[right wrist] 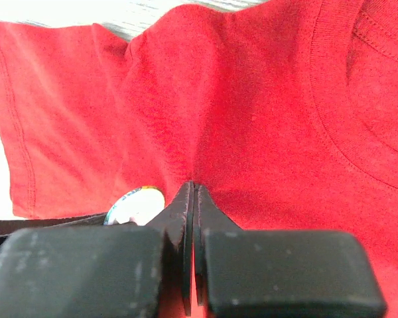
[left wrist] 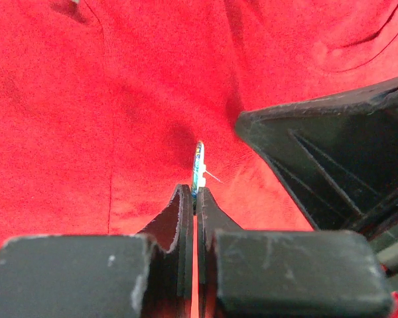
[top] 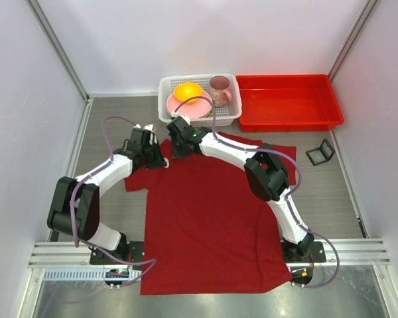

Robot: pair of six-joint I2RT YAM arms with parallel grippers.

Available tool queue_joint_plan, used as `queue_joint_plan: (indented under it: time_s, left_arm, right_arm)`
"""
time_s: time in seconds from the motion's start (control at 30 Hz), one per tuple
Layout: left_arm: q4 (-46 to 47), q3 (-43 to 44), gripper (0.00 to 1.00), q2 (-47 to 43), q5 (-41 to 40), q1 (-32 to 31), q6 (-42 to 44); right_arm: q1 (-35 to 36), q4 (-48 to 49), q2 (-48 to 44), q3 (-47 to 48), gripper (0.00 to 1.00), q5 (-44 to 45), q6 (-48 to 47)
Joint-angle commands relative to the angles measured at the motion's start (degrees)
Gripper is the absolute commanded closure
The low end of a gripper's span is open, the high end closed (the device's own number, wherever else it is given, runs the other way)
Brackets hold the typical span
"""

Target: Pin the brooch onto the clothing

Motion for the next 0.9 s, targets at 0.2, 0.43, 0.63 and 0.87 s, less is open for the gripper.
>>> queue_joint_plan:
  time_s: [0.2,0.43,0.63,0.87]
  left_arm:
    - [1.81,4.12,1.00,2.46,-4.60,-1.44,0.38]
    - [1.46,4.73,1.00,4.22,-6.36,-1.88,0.65]
    - [1.10,5.96,1.00,5.80,-7.15,-2.15,0.65]
    - [0.75,6.40,1.00,6.42,-7.50,-2.41,0.56]
  right_arm:
    - [-0.44,3.47,-5.40,-1.23,0.99,-4.48,2.43]
    - [-0.61,3.90,-6.10,-1.32,0.99,-4.83,2.69]
    - [-0.61,4.26,-6.80,-1.84,0.99,-5.45,3.66]
    - [-0.61,4.52,-6.63,-1.58,0.99,-7.47,3.66]
